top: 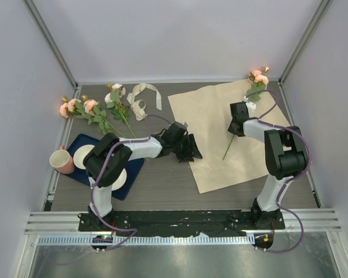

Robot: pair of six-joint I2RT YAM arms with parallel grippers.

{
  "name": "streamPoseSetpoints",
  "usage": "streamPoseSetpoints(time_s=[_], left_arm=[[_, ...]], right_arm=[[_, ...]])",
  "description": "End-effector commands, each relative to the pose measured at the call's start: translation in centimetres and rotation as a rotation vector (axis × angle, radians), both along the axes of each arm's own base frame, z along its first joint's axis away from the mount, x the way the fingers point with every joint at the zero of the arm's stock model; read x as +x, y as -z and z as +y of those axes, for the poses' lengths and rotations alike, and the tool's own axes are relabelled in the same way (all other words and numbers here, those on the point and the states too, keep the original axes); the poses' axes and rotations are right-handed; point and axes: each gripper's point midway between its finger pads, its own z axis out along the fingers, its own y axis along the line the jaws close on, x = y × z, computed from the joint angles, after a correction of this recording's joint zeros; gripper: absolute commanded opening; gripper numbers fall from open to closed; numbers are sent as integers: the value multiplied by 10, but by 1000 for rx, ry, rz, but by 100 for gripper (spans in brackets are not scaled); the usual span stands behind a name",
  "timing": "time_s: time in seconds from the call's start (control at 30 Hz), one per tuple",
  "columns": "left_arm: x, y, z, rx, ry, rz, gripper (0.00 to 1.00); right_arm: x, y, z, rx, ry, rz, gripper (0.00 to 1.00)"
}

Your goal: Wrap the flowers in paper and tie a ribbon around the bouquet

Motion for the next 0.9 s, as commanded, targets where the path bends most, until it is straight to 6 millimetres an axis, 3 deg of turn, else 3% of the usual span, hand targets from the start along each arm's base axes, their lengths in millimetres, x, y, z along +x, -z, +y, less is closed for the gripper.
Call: streamPoseSetpoints(time_s=[0.0,0.07,0.23,0.33,0.43,0.47,0.5,0.53,0.57,0.6,0.63,0.67,0.7,0.73,0.77,0.8,0.83,0.87], left_arm=[[-17,28,32,168,22,28,54],[-16,12,29,135,37,-3,56],[-15,-33,26,43,92,-80,66],[0,-65,47,-2,31,-123,73],[24,-80,106,65,-115,-122,75],[39,-83,136,87,-195,-126,74],[44,-99,154,90,-241,-163,74],[57,-101,191,140,-344,-169,74],[57,-101,212,165,-404,-167,73],[57,-123,232,158,-471,-225,73],[61,-127,261,180,-562,-234,73],[61,-129,283,216,-650,-257,76],[61,-134,294,204,-692,-261,80],[67,-144,312,188,-756,-293,82],[71,-151,309,147,-730,-302,85],[78,-155,312,147,-729,-311,85],[82,-132,314,200,-717,-226,85],[96,-145,315,211,-712,-244,86]], right_arm=[[-2,-12,-3,-24,-8,12,38],[-10,-19,-1,-11,-17,18,53],[-33,-32,-6,-53,-33,48,65],[-38,-54,-8,-127,-24,29,72],[-31,-89,24,-168,-92,-59,77],[-30,-99,55,-150,-165,-96,77],[-26,-104,76,-130,-226,-118,77],[-11,-120,113,-45,-312,-198,78],[-12,-122,156,8,-419,-220,77],[-7,-109,183,44,-479,-202,77],[7,-130,219,101,-541,-265,77],[7,-132,246,137,-602,-268,76],[2,-134,278,145,-665,-275,76],[13,-134,302,146,-694,-279,76],[13,-135,320,178,-732,-272,76],[12,-132,335,216,-760,-255,75],[17,-134,350,274,-759,-248,74],[17,-134,356,307,-760,-239,73]])
